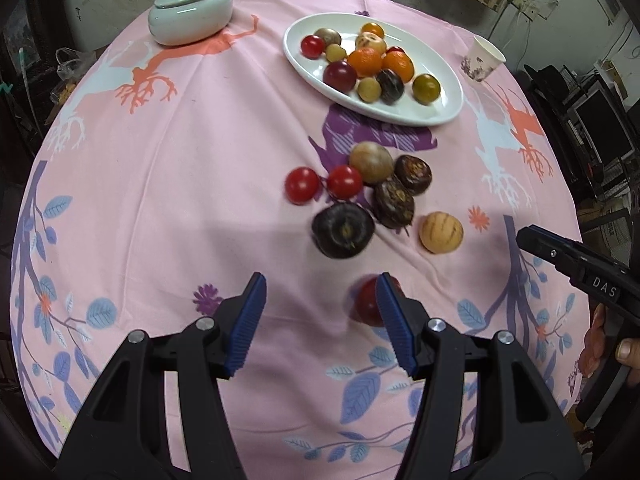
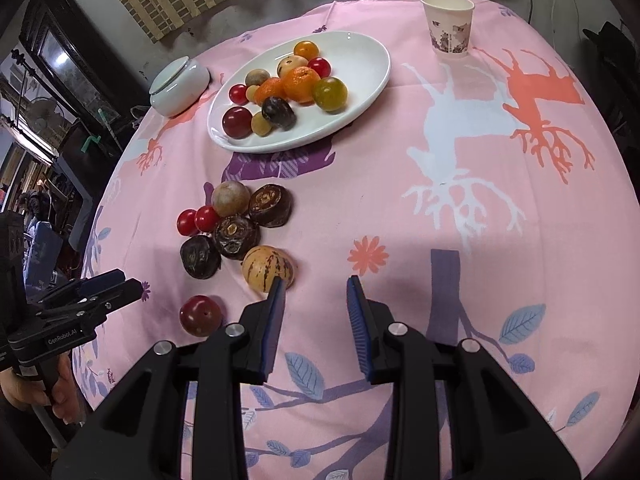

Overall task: Organize fruits
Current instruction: 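Withdraw both open tools from the plate toward the fruit pile, then grasp a dark red tomato with the left tool while the right tool grasps a striped yellow fruit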

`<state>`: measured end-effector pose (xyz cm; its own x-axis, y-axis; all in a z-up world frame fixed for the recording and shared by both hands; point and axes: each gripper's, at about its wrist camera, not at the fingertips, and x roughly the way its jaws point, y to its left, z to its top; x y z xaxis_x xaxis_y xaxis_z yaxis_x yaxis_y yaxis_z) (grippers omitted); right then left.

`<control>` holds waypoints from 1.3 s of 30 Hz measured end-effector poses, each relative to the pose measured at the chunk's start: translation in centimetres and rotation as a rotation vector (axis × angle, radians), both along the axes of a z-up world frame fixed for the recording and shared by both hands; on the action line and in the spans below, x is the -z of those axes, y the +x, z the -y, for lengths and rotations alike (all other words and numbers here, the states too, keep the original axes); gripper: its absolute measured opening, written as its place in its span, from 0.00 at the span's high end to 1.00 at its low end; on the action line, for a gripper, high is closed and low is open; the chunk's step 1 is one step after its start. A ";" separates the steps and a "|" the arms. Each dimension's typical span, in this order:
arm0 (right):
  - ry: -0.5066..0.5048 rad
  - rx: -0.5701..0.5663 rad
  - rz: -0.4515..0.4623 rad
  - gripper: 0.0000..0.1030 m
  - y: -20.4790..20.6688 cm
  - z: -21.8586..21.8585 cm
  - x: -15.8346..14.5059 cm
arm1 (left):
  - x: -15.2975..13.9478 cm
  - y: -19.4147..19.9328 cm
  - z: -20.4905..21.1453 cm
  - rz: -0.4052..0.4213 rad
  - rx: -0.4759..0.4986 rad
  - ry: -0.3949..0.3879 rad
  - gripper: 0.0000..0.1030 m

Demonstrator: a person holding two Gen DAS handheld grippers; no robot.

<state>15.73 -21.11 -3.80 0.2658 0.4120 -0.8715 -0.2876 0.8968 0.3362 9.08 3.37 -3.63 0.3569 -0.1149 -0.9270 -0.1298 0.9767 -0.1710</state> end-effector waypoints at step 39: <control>-0.010 -0.032 -0.047 0.67 -3.4 0.3 0.8 | 4.8 0.3 3.6 -0.062 0.038 -0.025 0.61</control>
<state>12.29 -21.44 -4.63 0.2109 0.4112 -0.8868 -0.3004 0.8906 0.3415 9.37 -0.20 -8.42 0.2940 -0.1513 -0.9438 -0.1034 0.9766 -0.1887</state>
